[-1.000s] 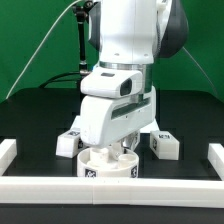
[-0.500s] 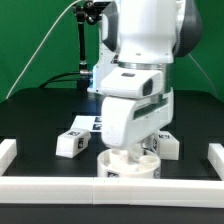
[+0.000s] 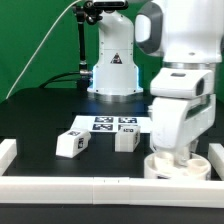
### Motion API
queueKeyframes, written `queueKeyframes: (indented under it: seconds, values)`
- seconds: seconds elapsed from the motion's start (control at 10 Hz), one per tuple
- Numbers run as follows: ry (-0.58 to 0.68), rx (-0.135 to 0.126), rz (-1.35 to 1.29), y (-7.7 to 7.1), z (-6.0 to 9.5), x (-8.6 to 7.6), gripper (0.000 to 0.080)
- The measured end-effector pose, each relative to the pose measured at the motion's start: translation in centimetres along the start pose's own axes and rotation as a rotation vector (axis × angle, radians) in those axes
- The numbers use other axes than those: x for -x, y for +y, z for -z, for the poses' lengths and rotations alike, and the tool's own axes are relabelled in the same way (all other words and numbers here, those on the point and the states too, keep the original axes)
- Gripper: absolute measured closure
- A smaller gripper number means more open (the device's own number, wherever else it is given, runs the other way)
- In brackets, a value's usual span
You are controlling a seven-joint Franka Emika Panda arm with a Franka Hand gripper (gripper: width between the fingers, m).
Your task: Assemble stool
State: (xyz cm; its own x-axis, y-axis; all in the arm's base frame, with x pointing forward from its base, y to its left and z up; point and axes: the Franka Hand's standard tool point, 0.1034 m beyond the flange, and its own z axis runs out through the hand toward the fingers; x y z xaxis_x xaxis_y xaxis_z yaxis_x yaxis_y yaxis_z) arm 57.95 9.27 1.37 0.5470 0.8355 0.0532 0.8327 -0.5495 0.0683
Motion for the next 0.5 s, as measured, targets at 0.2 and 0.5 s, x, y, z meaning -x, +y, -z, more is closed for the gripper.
queueKeyframes:
  seconds: [0.2, 0.5]
  values:
    - [0.001, -0.002, -0.008, -0.6, 0.0, -1.1, 0.0773]
    - [0.001, -0.002, -0.019, -0.9, 0.0, -1.5, 0.0754]
